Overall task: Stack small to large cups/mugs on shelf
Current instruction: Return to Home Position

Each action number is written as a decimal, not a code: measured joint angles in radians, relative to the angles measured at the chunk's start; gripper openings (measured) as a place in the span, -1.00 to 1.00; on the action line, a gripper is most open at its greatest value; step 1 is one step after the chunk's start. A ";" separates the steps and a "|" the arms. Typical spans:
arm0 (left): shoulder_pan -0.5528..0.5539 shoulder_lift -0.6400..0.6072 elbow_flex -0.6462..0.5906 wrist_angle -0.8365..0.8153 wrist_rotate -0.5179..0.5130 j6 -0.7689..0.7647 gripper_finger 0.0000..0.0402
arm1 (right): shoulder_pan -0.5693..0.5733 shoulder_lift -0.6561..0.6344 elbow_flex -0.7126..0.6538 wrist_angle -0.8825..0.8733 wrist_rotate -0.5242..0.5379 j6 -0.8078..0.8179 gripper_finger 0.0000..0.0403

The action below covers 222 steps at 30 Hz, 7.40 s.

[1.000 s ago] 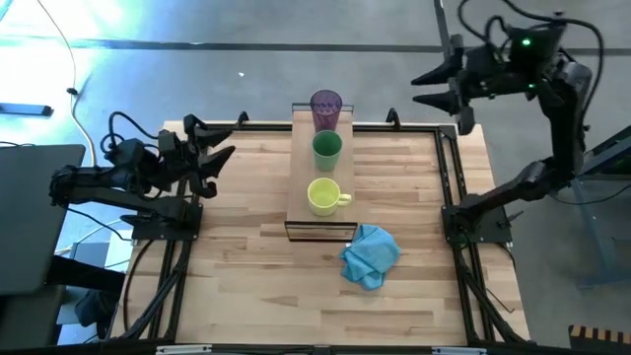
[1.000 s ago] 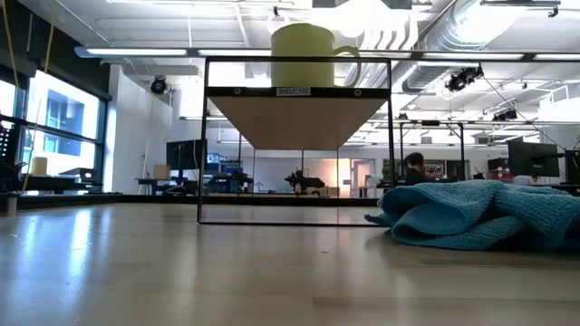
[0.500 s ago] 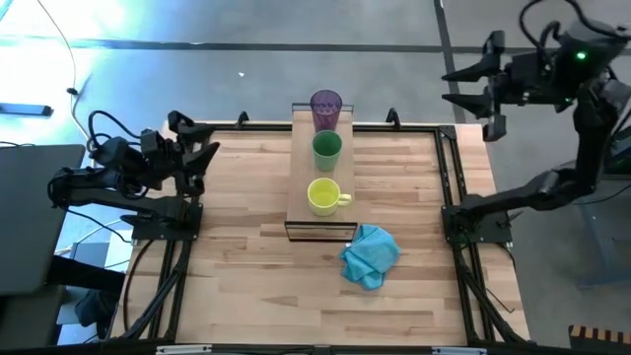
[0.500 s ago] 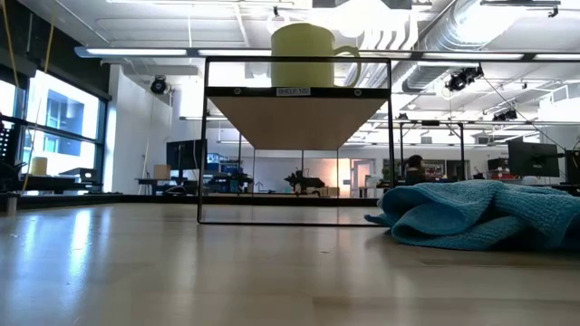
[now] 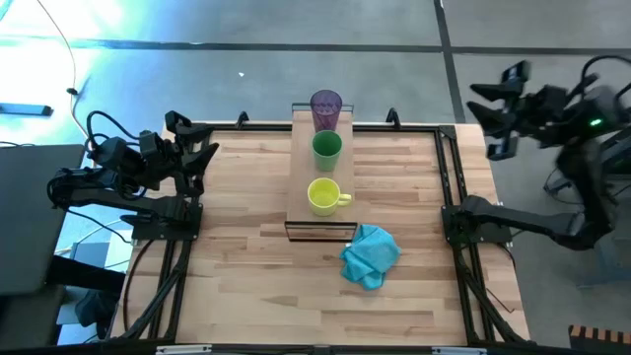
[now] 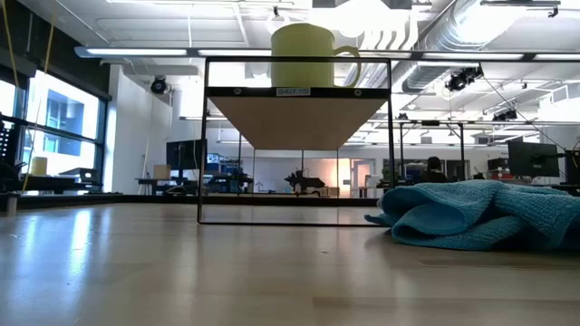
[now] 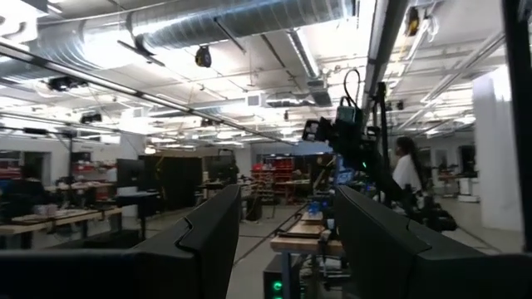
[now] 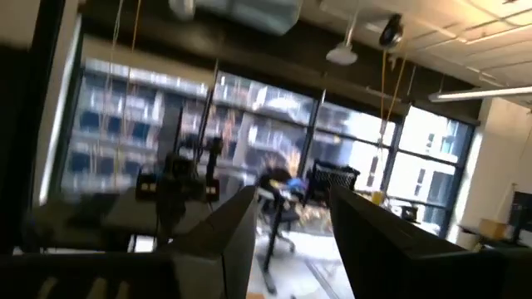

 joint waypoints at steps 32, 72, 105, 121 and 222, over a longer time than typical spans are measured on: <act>0.000 0.001 0.000 -0.058 -0.073 -0.002 -0.08 | 0.606 -0.119 -0.902 0.912 0.635 0.117 -0.27; 0.000 -0.022 0.000 -0.203 -0.009 -0.146 -0.08 | 0.728 -0.697 -1.269 0.402 0.743 0.090 -0.27; 0.000 -0.121 -0.385 0.182 0.155 -0.247 -0.08 | 0.535 -0.762 -1.317 0.450 0.555 0.185 -0.27; 0.000 -0.100 -0.447 0.246 0.110 -0.195 -0.08 | 0.516 -0.675 -1.364 0.751 0.547 0.235 -0.27; 0.000 -0.314 -0.747 0.237 0.328 -0.330 -0.08 | 0.570 -0.671 -1.396 0.156 0.411 0.366 -0.27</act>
